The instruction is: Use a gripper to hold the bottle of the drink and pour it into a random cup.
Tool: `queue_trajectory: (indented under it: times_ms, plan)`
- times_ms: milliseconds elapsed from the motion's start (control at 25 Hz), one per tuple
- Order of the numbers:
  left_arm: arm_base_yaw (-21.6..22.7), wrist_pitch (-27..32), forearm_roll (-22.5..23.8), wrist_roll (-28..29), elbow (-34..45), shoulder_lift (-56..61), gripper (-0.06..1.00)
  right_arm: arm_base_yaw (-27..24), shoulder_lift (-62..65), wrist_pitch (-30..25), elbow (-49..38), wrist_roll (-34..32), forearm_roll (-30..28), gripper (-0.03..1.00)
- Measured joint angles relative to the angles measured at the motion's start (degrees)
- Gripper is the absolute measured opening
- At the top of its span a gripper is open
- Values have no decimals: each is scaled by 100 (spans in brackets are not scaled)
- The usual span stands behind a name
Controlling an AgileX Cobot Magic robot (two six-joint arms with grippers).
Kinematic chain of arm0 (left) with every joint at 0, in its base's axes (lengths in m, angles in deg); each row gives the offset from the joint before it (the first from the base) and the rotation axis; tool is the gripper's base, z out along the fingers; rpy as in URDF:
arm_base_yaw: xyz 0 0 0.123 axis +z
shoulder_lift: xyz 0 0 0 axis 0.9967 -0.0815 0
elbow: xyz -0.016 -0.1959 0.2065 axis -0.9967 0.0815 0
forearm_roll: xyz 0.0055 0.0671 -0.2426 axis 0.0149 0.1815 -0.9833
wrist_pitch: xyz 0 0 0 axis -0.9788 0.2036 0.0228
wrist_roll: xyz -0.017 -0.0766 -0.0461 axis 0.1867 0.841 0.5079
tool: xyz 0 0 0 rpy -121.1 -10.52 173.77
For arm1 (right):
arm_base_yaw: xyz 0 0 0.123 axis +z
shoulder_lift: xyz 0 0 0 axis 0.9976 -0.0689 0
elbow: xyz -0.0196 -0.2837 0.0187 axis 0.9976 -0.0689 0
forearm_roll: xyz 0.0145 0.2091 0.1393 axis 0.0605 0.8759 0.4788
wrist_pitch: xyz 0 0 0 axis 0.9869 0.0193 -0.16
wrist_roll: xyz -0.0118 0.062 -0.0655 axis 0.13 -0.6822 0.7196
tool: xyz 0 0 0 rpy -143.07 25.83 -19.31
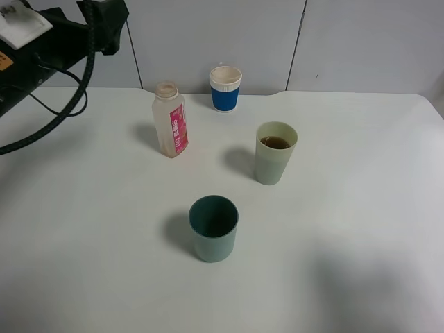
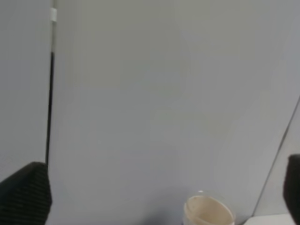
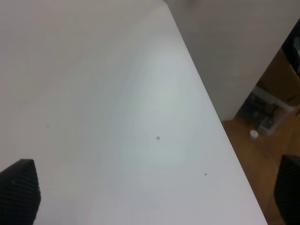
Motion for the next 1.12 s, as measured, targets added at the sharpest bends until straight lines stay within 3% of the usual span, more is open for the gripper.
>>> queue_trajectory:
  times_ms: [200,400,800,1120]
  plan:
    - [15,275,-146,-405,161,650,98,0,0,0,0,0,0,100]
    - [243,972,-138,-653,161,1520,98,0,0,0,0,0,0,100]
    - [882,3072,273,-684,272,3528,96,0,0,0,0,0,0,100]
    - [1361,4712,333,-479,413,4874,96,0,0,0,0,0,0,100]
